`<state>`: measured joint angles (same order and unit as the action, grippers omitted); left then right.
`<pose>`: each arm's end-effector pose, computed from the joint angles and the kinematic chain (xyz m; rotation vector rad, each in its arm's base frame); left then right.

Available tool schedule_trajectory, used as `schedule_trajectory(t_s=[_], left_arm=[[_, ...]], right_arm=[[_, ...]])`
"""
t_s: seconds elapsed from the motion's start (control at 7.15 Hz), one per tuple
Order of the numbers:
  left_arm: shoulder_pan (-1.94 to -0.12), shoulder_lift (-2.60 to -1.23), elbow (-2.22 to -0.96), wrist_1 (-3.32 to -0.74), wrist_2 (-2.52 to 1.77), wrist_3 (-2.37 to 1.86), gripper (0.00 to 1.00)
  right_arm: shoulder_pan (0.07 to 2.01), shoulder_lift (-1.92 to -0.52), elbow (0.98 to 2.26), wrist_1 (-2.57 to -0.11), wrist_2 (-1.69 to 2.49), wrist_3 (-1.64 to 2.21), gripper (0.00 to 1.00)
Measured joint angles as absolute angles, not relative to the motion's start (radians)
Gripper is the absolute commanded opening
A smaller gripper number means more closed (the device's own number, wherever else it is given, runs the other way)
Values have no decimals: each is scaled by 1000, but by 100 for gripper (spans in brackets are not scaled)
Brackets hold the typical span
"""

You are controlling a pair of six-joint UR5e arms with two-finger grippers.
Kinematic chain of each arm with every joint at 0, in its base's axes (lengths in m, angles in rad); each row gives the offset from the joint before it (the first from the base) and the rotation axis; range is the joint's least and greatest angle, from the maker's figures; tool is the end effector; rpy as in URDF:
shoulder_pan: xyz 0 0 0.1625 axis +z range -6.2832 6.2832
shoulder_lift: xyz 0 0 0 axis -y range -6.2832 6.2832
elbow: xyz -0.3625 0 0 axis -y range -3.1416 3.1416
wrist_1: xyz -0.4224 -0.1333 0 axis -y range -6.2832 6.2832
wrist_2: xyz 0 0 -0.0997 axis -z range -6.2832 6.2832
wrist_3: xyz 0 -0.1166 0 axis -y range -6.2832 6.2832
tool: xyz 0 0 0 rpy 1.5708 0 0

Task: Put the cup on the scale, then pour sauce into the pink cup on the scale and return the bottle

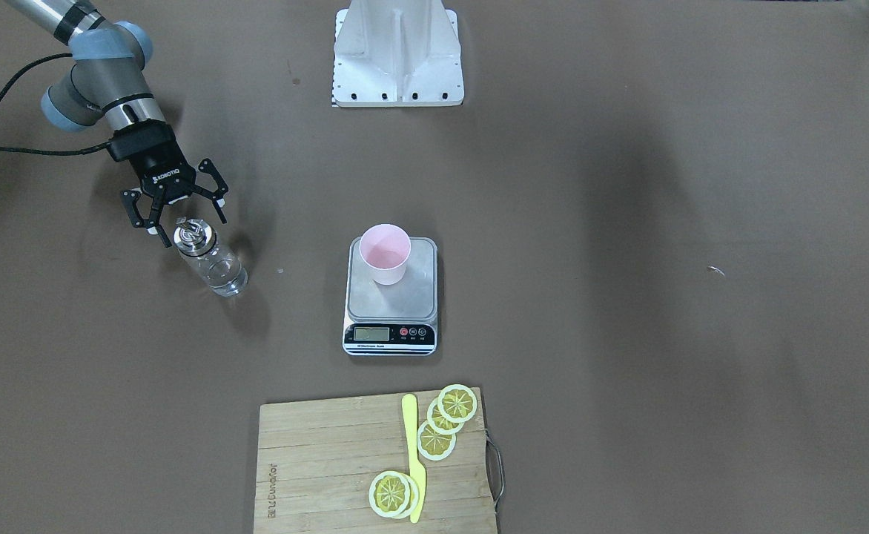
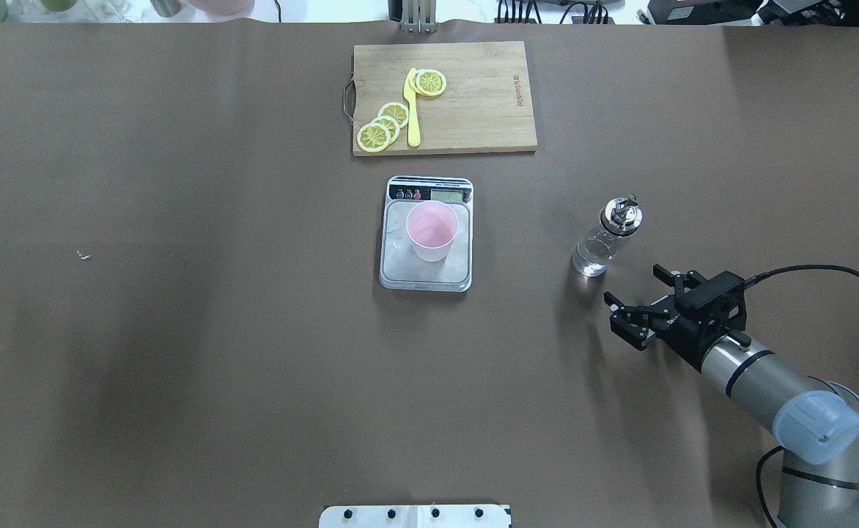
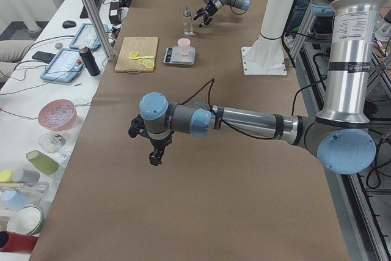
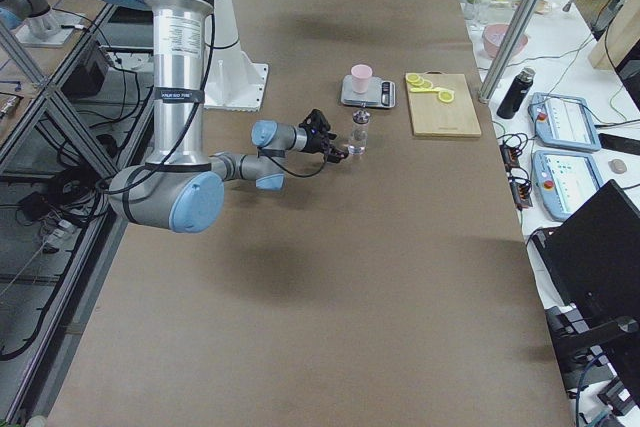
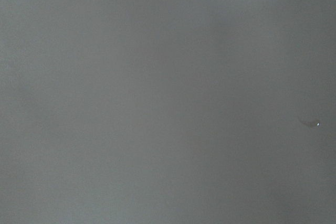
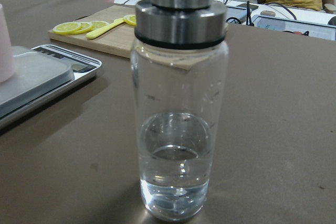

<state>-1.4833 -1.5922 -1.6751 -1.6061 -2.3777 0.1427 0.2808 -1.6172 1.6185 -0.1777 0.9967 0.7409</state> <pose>-0.0019 -0.5404 0.5356 0.1749 0.8033 0.2821 -0.4446 -0.3329 0.4431 1.1096 -0.8910 -0.0531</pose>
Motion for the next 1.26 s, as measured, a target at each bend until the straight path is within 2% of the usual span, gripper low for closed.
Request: schedule_trajectory(t_s=[0.84, 1.26], left_arm=[[-1483, -1593, -1674, -1605, -2378, 143, 100], [-1483, -1593, -1672, -1605, -2378, 143, 100]], right_arm=[[265, -1755, 1632, -6, 1017, 737, 100], [374, -1832, 1615, 72, 1125, 738, 100]])
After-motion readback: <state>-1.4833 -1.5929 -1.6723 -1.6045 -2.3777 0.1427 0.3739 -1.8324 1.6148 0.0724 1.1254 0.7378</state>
